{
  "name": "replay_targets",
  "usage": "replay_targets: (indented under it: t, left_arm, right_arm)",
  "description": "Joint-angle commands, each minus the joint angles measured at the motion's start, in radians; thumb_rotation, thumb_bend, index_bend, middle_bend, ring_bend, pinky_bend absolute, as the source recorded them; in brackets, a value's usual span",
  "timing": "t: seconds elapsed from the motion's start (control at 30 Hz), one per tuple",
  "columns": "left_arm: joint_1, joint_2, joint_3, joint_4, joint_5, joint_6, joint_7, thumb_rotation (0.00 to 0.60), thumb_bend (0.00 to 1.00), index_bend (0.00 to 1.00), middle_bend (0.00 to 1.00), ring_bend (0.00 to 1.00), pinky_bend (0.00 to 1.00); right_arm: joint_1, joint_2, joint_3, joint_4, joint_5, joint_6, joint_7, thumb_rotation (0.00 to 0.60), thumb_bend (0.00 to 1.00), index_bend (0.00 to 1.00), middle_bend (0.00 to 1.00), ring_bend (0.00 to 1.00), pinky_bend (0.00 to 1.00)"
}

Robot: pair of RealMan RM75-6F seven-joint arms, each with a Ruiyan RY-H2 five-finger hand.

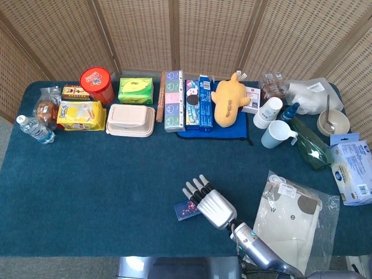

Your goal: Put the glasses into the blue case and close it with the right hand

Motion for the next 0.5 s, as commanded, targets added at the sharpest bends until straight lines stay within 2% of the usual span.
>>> replay_targets:
  t: [0.03, 0.5]
  left_arm:
    - [-0.001, 0.0, 0.0, -0.001, 0.001, -0.001, 0.0, 0.6, 0.35, 0.16, 0.19, 0.14, 0.21]
    - [0.0, 0.002, 0.003, -0.003, 0.003, -0.002, 0.007, 0.6, 0.35, 0.16, 0.19, 0.14, 0.21]
  right_arm:
    - [0.006, 0.013, -0.013, -0.024, 0.035, 0.001, -0.03, 0.6, 0.34, 0.0, 0.0, 0.0, 0.09]
    - [0.066, 0.032, -0.033, -0.073, 0.16, -0.026, -0.075, 0.6, 0.35, 0.0, 0.0, 0.0, 0.09]
